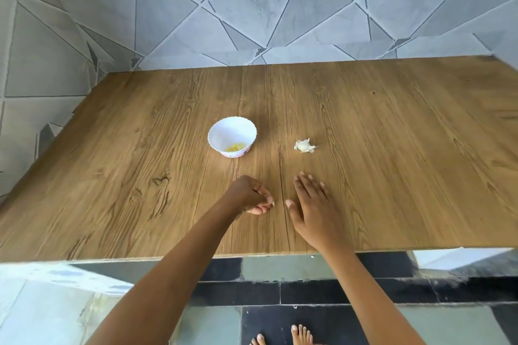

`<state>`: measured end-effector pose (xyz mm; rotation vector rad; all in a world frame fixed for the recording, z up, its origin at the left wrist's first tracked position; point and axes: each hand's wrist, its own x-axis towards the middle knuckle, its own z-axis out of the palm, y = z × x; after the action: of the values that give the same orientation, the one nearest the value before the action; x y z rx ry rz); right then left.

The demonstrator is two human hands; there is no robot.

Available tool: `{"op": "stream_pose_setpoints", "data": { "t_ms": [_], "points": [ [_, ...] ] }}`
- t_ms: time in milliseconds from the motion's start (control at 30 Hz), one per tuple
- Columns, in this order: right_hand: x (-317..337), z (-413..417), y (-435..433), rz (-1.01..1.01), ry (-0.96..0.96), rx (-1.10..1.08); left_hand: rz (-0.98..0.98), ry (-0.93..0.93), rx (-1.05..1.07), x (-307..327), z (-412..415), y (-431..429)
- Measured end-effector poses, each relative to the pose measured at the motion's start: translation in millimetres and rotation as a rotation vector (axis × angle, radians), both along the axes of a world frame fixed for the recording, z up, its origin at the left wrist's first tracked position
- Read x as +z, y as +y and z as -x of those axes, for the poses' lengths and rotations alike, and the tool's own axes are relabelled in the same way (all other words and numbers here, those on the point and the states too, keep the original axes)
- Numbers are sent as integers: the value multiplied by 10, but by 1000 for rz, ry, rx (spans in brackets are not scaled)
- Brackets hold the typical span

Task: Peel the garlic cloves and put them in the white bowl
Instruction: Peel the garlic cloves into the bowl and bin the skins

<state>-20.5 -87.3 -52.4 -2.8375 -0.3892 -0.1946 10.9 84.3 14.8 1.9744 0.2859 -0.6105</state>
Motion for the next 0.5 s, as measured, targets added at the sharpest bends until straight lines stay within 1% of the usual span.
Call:
{"op": "stream_pose_setpoints", "data": {
  "t_ms": [133,200,233,333,367,400,467,500],
  "points": [
    [19,8,8,-22,12,12,-46,-62,-29,-6,34,-23],
    [18,14,5,-74,-23,20,9,-65,-27,4,70,14],
    [27,19,-3,-146,-43,29,64,-57,-17,1,87,47],
    [87,17,-41,-486,-19,111,280,-28,49,-11,140,124],
    [124,23,-38,-601,21,129,345,-25,72,-16,154,125],
    [184,25,-18,-718,105,130,399,-28,88,-12,166,113],
    [305,5,56,-968,379,71,459,-53,89,5,177,80],
    [339,-10,92,-1092,490,25,459,-78,74,16,179,68]
  ]
}}
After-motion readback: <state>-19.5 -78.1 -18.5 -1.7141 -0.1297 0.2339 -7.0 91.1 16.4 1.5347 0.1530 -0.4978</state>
